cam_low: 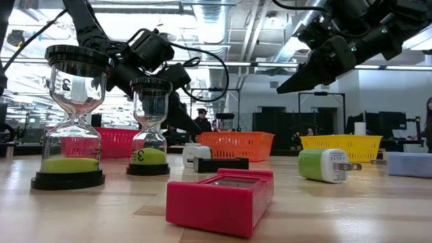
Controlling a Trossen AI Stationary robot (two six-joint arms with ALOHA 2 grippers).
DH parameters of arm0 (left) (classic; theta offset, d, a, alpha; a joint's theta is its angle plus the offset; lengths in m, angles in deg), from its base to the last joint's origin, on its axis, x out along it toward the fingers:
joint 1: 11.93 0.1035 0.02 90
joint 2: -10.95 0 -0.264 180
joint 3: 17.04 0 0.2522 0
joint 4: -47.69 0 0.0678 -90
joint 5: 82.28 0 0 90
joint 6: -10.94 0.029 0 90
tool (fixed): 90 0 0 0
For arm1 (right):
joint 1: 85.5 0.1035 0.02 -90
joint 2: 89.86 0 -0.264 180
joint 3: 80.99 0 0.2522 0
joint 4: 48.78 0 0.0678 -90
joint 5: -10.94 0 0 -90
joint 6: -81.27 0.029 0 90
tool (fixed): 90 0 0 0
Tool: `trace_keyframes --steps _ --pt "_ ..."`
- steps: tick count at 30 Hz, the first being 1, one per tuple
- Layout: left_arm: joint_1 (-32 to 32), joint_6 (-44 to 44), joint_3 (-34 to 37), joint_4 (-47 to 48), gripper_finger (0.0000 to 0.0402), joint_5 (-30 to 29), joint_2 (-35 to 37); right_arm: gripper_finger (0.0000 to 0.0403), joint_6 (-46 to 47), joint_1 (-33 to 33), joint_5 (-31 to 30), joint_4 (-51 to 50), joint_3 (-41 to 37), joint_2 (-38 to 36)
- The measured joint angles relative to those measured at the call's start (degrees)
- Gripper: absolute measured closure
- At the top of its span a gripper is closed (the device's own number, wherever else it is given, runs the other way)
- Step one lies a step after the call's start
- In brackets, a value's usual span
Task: Pick & Place Office items
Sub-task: Put the blue charger adapter into the red basket
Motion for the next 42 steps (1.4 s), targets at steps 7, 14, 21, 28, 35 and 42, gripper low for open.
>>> trace_keyframes --steps 7,14,21,28,35,42 --pt "-0.04 0.16 0.04 -0.36 0.0211 -1.64 -2.49 0.0195 -0.01 0.02 0.0 0.0 0.0 0.0" --pt "-0.05 0.44 0.04 -0.17 0.0211 -3.28 -5.12 0.0195 -0.01 0.02 0.0 0.0 0.0 0.0" --pt "-0.09 0.5 0.01 -0.8 0.0224 -3.7 -7.77 0.0193 -0.01 0.06 0.01 0.0 0.0 0.0" --pt "-0.09 0.2 0.04 -0.39 0.0262 -4.26 -6.61 0.0193 0.0 0.04 0.0 0.0 0.0 0.0" --pt "-0.09 0.07 0.07 -0.18 0.0266 -4.2 -0.97 0.0194 -0.01 0.04 0.02 -0.18 0.0 -0.02" --pt "-0.09 -1.52 0.04 16.45 0.0267 -6.6 14.22 0.0194 0.49 0.04 0.02 -0.52 0.0 -0.02"
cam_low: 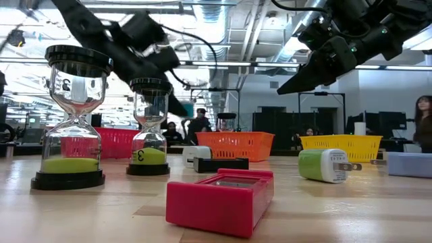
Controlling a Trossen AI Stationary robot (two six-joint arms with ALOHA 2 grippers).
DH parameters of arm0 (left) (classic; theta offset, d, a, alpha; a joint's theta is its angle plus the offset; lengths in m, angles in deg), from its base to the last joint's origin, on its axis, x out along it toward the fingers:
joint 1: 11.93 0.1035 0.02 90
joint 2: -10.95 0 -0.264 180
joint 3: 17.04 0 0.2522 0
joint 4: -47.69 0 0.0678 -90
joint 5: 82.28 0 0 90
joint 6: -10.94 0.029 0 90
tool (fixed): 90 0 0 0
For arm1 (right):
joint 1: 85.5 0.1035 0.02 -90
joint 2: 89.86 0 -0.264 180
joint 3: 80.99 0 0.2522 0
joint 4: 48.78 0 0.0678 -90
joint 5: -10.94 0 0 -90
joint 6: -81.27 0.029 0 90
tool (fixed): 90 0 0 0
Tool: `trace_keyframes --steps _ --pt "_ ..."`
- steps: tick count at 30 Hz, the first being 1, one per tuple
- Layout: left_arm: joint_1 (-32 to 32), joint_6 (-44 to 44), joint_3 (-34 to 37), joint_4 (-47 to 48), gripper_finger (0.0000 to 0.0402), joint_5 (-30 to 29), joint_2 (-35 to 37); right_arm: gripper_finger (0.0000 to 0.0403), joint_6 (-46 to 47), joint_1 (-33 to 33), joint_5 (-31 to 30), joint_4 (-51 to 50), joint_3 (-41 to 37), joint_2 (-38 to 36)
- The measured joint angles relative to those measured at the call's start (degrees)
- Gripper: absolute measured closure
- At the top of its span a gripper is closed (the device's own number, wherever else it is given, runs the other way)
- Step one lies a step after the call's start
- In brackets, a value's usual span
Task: Pick & Place Office items
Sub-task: Put the blue charger adapter into the red basket
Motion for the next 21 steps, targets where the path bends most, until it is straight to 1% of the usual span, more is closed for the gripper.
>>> trace_keyframes --steps 4,7,10,13,16,21 --pt "0.0 -4.96 0.0 14.26 0.0267 -3.94 10.9 0.0194 0.52 0.02 0.0 -0.14 0.0 0.0" --pt "0.0 -10.09 0.0 24.98 0.0266 -5.69 18.17 0.0194 1.41 0.04 0.0 -0.14 0.0 0.0" --pt "0.0 -15.05 0.0 35.46 0.0266 -7.39 23.7 0.0194 2.24 0.04 0.01 -0.13 0.0 0.0" --pt "0.0 -20.11 0.0 44.41 0.0266 -8.74 27.47 0.0194 2.55 0.06 0.01 -0.11 0.0 0.0" --pt "0.0 -24.36 0.04 49.36 0.0266 -8.82 28.97 0.0194 3.13 0.07 0.02 0.35 0.0 0.0" --pt "0.0 -26.76 2.8 48.79 0.0263 -8.64 28.26 0.0194 7.54 0.07 0.02 3.15 0.0 0.0"
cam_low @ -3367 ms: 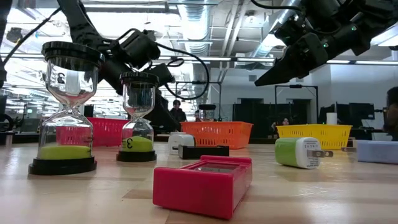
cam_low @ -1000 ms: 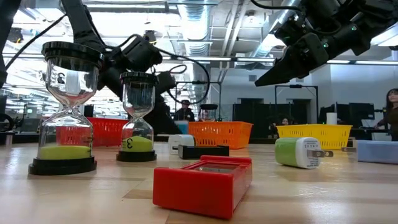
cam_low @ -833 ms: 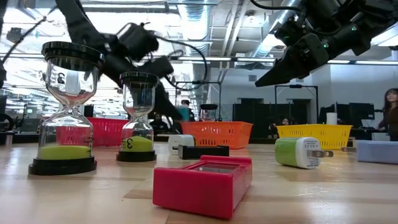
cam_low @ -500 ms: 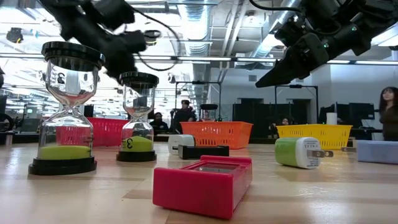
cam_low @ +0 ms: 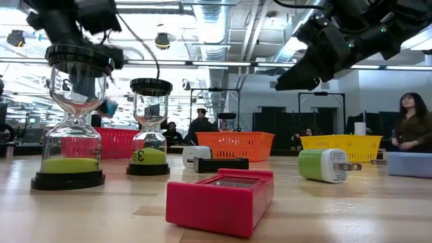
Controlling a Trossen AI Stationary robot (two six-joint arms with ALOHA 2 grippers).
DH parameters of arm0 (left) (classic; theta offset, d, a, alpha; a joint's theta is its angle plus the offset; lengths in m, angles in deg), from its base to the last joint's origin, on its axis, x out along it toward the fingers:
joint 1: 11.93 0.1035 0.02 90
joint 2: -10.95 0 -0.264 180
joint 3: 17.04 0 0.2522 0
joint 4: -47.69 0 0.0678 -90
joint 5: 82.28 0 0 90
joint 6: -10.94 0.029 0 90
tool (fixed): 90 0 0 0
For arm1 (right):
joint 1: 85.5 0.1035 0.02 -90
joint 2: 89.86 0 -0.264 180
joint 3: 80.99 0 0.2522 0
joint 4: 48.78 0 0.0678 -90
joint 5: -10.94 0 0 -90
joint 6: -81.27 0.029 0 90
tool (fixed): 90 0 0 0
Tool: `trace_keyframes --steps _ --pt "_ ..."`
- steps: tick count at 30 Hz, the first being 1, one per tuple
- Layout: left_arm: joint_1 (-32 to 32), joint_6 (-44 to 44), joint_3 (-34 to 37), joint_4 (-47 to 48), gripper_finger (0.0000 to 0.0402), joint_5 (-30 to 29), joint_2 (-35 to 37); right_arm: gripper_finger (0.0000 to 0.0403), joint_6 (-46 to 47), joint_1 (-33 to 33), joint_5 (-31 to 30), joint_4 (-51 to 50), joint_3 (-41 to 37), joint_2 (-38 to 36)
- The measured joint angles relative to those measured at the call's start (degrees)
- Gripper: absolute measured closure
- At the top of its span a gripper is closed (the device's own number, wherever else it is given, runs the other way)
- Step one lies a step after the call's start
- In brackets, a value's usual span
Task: Pick & Place Office items
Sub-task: Put the blue charger adapter into the red basket, then put the pink hourglass into the orange basket
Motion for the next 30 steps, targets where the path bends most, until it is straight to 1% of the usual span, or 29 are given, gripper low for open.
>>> trace_keyframes --steps 3,6,8,13,15,22,30 --pt "0.0 -3.05 2.58 -0.12 0.0258 -1.92 -1.4 0.0194 0.13 0.0 0.0 1.33 0.0 0.0" --pt "0.0 -6.16 4.24 -0.15 0.0253 -2.51 -2.82 0.0194 0.11 -0.01 0.0 2.92 0.0 0.0" --pt "0.0 -6.11 4.82 -0.55 0.025 -2.67 -3.4 0.0194 0.08 -0.04 -0.02 3.25 0.0 0.0" --pt "0.0 -6.32 5.5 -0.95 0.0233 -6.83 -3.89 0.0194 -3.69 -0.95 -0.08 6.59 0.0 0.0" --pt "0.0 -6.3 5.5 -1.74 0.0223 -7.91 -3.87 0.0194 -3.59 -1.35 -0.14 6.81 0.0 0.0" --pt "0.0 -6.18 5.5 -4.54 0.0199 -8.86 -3.84 0.0194 -3.5 -1.87 -0.15 7.52 0.0 0.0" --pt "0.0 -6.23 5.48 -5.4 0.0187 -8.85 -3.76 0.0194 -3.52 1.16 -0.01 7.47 0.0 0.02"
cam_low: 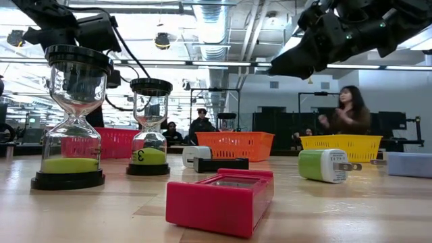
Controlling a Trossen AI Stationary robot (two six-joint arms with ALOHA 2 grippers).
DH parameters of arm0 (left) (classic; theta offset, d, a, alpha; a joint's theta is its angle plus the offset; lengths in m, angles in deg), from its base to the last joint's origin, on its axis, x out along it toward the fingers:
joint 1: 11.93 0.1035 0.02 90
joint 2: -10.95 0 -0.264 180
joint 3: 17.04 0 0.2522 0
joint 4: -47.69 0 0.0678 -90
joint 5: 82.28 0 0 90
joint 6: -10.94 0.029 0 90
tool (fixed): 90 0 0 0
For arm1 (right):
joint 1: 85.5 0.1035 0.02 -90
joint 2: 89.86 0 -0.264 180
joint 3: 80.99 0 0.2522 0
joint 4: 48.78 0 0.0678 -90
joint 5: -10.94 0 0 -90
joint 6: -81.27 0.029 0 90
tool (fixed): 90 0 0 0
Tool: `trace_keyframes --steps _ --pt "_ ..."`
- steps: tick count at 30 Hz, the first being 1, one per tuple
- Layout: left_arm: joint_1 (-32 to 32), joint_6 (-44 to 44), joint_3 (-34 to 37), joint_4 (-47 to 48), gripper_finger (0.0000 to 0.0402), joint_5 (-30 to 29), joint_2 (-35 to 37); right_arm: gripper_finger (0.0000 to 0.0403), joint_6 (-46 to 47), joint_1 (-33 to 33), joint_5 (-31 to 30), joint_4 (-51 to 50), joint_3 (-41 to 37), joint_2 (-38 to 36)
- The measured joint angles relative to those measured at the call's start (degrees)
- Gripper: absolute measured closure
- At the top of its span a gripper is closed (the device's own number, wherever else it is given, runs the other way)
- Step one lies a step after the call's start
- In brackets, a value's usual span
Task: Pick & Place Office items
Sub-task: Put the pink hourglass into the orange basket
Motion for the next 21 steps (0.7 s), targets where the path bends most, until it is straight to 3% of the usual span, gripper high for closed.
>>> trace_keyframes --steps 8,16,18,21 --pt "0.0 3.95 -0.02 -7.77 0.0183 3.79 0.0 0.0194 0.02 3.93 0.03 0.46 0.0 0.0" --pt "-2.38 8.71 -0.02 -18.6 0.0183 3.96 0.0 0.0194 2.96 7.86 0.33 0.39 0.0 0.0" --pt "-3.73 9.15 -0.02 -21.74 0.0183 3.96 0.0 0.0194 3.02 8.82 3.7 0.39 0.0 0.0" --pt "-5.38 9.17 -0.04 -24.75 0.0183 3.96 0.0 0.0194 3.04 10.1 15.25 0.37 0.0 0.0"
